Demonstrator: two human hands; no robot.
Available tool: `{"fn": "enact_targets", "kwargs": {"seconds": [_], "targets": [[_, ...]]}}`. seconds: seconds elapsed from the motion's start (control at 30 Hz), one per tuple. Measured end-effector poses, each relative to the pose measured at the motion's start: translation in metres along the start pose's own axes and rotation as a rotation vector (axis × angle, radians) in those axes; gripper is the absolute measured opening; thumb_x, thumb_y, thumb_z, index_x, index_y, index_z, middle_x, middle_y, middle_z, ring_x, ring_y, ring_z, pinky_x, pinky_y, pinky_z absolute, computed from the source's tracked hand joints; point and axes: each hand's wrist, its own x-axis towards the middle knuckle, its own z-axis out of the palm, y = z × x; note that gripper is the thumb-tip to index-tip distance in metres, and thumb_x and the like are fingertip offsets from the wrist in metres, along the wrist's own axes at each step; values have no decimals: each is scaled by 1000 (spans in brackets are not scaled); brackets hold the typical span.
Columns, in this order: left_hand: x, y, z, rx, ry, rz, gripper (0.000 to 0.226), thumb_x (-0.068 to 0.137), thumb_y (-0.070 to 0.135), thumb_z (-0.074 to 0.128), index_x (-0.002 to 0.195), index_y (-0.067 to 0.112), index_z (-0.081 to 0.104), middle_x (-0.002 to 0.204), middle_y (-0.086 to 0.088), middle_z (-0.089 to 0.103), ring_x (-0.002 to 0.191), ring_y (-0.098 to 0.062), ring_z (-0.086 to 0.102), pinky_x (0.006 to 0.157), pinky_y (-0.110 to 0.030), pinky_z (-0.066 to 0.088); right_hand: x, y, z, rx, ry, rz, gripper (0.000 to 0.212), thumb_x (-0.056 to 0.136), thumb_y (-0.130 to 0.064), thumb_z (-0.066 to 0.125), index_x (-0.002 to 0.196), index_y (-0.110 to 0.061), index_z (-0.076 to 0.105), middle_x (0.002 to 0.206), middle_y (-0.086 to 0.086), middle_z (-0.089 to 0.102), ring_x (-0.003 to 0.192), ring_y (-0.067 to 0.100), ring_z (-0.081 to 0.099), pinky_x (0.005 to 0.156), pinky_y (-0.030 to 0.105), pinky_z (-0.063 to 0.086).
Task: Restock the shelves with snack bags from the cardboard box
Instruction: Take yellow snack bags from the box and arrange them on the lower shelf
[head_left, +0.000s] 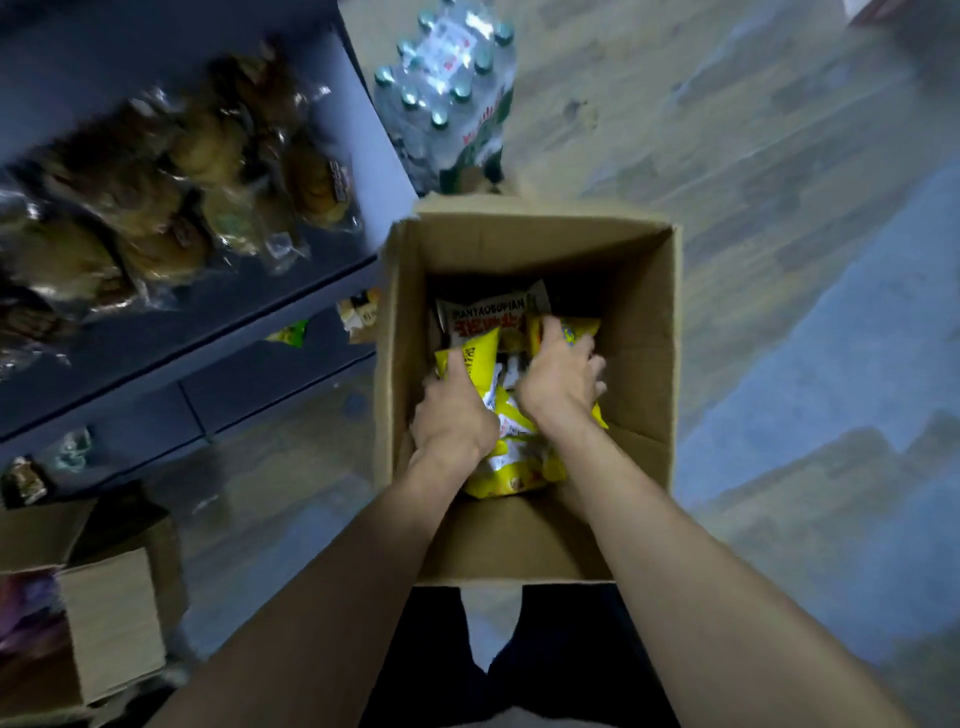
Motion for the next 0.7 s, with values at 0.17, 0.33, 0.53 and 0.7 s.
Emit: {"fn": "enact_targets", "kwargs": {"seconds": [0.17,0.33,0.53,0.7], "targets": [[-52,4,-31,6,146,187,59,91,31,56,143,20,31,119,-17,57,107,-40,57,85,-43,46,-54,-4,-59,59,109,-165,85,84,-8,59,152,-39,19,149,15,27,124,40,30,105,48,29],[-93,6,-62,-54,301,357,62,92,33,54,147,23,27,118,-12,56,103,-35,59,80,-42,47,-108,2,-90,202,183,-281,83,81,-14,65,151,-34,25,138,13,43,122,36,42,103,42,35],[-127,-1,-81,-108,430,487,65,91,31,53,149,20,25,111,-12,55,95,-34,60,74,-42,50,-161,16,-89,416,364,-417,85,76,-6,63,151,-28,30,142,8,42,129,26,39,108,40,36],[-164,-7,-85,-71,559,469,66,92,37,49,150,21,21,114,-5,52,98,-30,61,70,-40,50,-187,22,-98,427,415,-490,79,78,-10,62,150,-22,33,134,8,46,123,25,40,106,33,31]]}}
